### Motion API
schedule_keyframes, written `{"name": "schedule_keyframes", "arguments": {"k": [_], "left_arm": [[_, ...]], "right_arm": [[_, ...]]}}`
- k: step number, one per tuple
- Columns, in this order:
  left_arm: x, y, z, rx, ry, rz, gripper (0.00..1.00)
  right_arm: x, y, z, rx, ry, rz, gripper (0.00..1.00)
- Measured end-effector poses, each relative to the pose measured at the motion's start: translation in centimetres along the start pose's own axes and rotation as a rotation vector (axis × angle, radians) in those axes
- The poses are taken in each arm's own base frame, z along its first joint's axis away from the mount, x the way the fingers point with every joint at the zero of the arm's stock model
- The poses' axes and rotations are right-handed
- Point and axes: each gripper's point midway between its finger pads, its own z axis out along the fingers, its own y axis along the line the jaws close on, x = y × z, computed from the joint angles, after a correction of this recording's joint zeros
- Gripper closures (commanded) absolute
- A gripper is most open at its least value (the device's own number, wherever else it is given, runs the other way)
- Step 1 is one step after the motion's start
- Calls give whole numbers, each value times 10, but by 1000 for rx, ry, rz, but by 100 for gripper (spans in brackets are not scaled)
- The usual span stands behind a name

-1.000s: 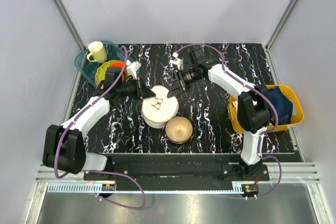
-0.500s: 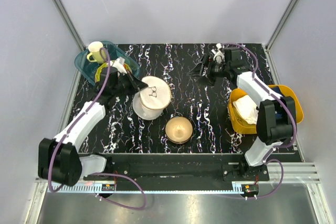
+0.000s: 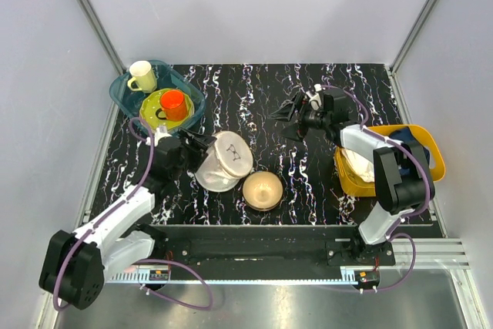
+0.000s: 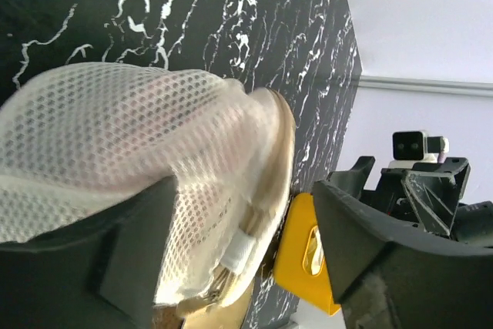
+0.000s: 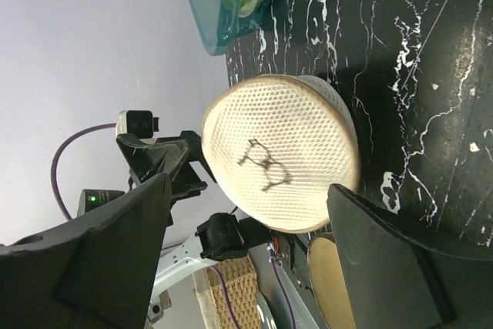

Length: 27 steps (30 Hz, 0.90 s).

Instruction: Unzip the laundry bag and remove the bra

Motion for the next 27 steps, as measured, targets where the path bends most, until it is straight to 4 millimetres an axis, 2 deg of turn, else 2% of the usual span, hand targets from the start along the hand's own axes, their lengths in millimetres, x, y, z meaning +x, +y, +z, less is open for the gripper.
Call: {"name": "schedule_keyframes", "arguments": {"k": [4,8,11,15,18,20,23,27], "left_arm": [[-8,0,-8,-4,-40,6,12],[-20,-21,-16,24,-81,58,13],[-26,-37,-21,50,-94,128,14],[-25,-54,-23,51,-46,305,12],[-21,-77,-14,29,33,472,8],[-17,-85,-7,15,74,556,8],[-10,-78,5,-46,146,660,9],[2,-53,22,-153,263,755,25]], "right_arm": [[10,-1,11,4,31,-1,9],[31,-8,34,38,91,-10,9],[43,-16,42,74,118,-27,9],[41,-25,42,116,108,-46,9],[41,-29,41,131,107,-47,9],[42,-30,41,134,109,-50,9],[42,-32,41,140,110,-53,9],[40,-34,41,151,98,-61,9]]}}
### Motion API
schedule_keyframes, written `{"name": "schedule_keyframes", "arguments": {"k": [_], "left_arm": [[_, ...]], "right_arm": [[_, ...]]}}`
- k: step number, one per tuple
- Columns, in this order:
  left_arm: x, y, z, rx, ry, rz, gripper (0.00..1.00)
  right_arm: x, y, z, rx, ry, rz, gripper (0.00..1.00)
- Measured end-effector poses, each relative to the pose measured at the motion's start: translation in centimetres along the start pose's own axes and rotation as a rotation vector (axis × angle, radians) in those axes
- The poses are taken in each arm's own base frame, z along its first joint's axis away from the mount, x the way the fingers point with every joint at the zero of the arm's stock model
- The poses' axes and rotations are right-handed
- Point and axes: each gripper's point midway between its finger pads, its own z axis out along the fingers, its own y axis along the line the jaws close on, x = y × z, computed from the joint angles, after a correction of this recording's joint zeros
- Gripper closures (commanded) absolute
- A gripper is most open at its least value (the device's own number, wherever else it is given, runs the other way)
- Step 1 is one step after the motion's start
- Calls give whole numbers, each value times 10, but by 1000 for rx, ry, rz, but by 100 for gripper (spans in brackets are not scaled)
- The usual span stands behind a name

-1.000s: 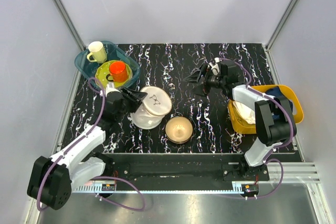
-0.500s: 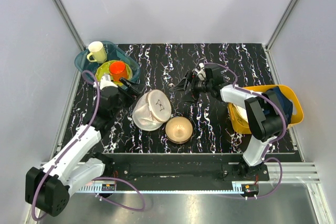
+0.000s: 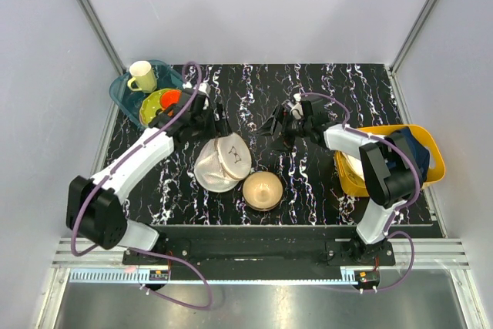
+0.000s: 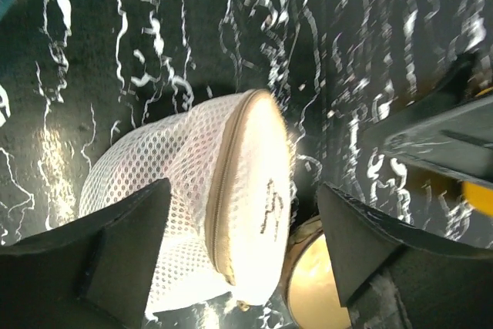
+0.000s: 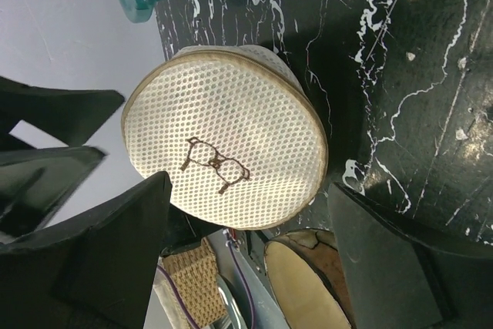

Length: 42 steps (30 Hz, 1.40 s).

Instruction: Unzip the laundry bag and remove the bra

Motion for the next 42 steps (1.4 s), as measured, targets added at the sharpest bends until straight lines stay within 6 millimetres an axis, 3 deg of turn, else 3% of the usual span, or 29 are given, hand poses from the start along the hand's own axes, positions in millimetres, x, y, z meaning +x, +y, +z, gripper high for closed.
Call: {"name": "schedule_keyframes", "arguments": {"k": [1,3,4,5,9,14,20,23,26,30,36,42], "left_arm": [[7,3,6,-15,37,15,41],[20,9,14,-42,96,31,61],[27,11,17,-53,125,43,89],[34,14,18,-61,154,52,100],[38,12,13,-70,184,52,100],[8,-5,5,-29,122,-39,100],[-25,-14,-12,-9,-2,-295,100],[-37,-19,-22,9,-57,-393,100],[-46,-20,-25,2,-98,-462,100],[-48,-16,-23,-21,-114,-516,100],[-49,-14,-22,-36,-121,-554,100],[-50,-14,-22,-39,-125,-567,100]], "right_arm": [[0,-1,0,2,-2,-1,9],[1,-2,-1,5,-2,-2,9],[2,-3,-1,7,-2,-2,9],[2,-3,-1,8,-2,-3,9],[2,-7,-3,31,-11,-15,9],[1,-6,-19,106,-48,-67,9],[-14,39,-54,96,-163,-219,15],[-11,63,-70,52,-192,-296,18],[2,82,-74,6,-165,-372,19],[31,97,-65,-33,-78,-463,27],[67,104,-53,-52,15,-530,45],[86,104,-40,-49,62,-561,51]]}}
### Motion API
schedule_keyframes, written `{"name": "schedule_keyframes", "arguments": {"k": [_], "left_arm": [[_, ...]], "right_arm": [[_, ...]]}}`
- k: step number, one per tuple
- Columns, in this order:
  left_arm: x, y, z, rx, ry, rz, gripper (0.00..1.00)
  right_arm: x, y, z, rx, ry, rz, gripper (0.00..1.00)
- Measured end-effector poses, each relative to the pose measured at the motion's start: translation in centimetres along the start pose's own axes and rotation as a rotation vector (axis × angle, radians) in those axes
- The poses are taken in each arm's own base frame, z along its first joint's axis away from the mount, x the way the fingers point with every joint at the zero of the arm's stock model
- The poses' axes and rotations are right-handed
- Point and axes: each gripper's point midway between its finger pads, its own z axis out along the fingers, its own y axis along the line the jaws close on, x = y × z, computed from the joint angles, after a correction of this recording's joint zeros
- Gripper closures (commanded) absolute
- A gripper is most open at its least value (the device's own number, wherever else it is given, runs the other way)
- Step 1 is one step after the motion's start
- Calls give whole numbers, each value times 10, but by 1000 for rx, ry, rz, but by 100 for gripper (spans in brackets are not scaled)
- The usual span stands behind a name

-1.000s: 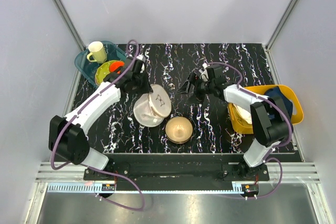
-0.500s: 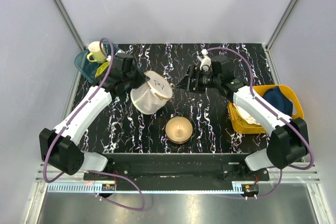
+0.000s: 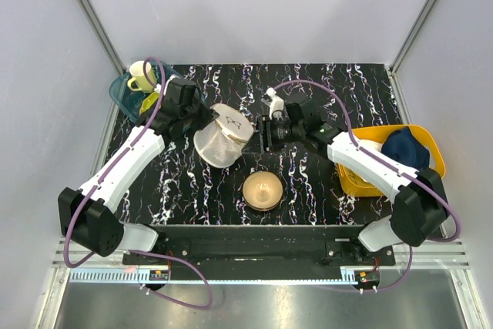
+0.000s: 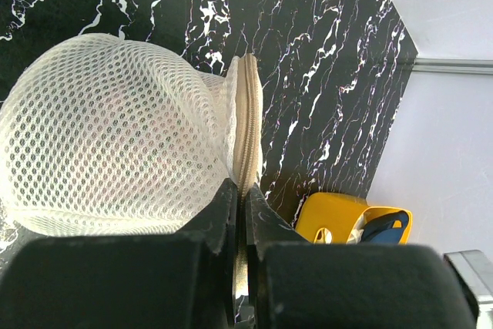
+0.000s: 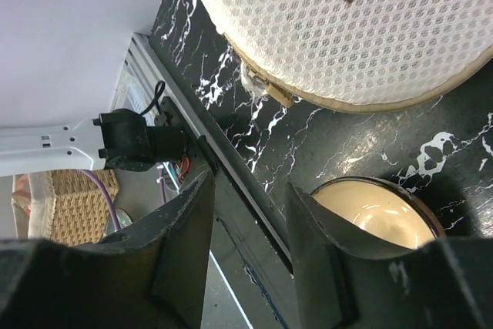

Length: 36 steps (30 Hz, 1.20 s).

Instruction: Unzip the laundry bag and remove the bra

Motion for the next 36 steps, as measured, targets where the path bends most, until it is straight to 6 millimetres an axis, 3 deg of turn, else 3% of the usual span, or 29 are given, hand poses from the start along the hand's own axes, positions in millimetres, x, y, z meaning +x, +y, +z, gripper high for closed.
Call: {"name": "schedule_keyframes", "arguments": {"k": [10,25,36], "left_arm": [[0,0,0,1,0,-2,100],[0,-1,0,3,1,-2,100],[0,-3,2,17,-1,-3,100]], "right_arm": [[11,-13,26,40,51,12,56],[-10,-16,44,82,12,-10,53],[-17,-16,50,82,8,-11,56]]}}
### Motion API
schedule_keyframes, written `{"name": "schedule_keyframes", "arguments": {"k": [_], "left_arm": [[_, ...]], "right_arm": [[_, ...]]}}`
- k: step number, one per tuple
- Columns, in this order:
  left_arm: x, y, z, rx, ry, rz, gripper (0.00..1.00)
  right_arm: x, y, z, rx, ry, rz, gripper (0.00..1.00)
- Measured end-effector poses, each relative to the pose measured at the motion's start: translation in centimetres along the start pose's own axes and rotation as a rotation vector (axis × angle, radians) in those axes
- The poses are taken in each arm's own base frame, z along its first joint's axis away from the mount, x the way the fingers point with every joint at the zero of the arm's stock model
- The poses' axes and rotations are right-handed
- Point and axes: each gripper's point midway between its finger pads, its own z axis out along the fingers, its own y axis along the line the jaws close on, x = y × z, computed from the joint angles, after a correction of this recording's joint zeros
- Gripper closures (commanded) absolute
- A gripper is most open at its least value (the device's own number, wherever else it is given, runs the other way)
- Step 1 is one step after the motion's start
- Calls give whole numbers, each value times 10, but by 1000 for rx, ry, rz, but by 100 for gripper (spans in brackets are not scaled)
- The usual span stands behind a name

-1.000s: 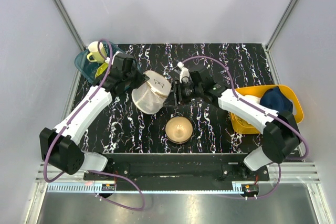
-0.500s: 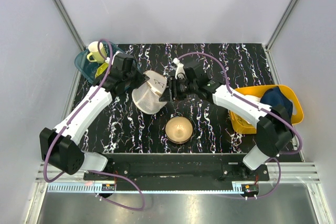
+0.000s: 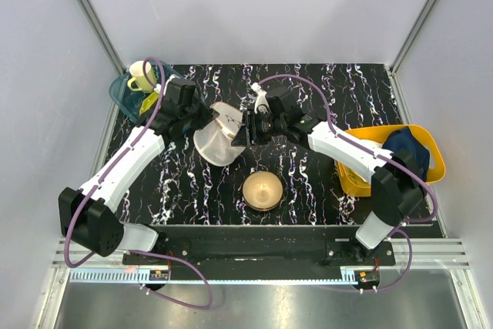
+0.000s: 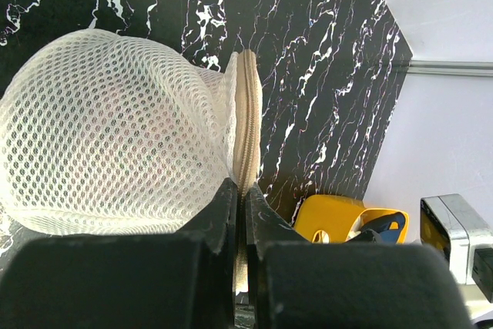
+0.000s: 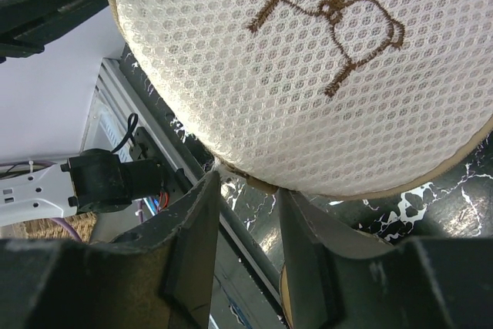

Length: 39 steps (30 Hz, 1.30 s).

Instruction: Unzip the laundry bag and remove the bra

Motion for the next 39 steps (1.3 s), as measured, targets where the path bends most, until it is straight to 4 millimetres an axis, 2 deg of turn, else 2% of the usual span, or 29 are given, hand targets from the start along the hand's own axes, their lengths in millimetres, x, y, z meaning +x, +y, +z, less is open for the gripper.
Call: {"name": "schedule_keyframes", "arguments": {"k": [11,14,18,19,29,36,39], "left_arm": [[-1,-3,1,13,-5,-1,100],[-1,-3,1,15,-7,-1,100],[0,-1,2,12,-5,-1,100],[0,0,2,10,-4,-1,100],[2,1,2,8,4,0,100],[4,0,5,3,22,42,100],[3,-9,14,10,46,82,100]], "right_arm": [[0,0,0,2,-2,2,67],[-1,-1,0,9,-6,3,75],[-2,-2,0,17,-12,7,93],[-2,-2,0,17,-12,7,100],[1,-4,-1,20,-22,10,100],[16,-14,-9,50,-21,13,100],[26,-24,-11,83,-14,14,100]]}}
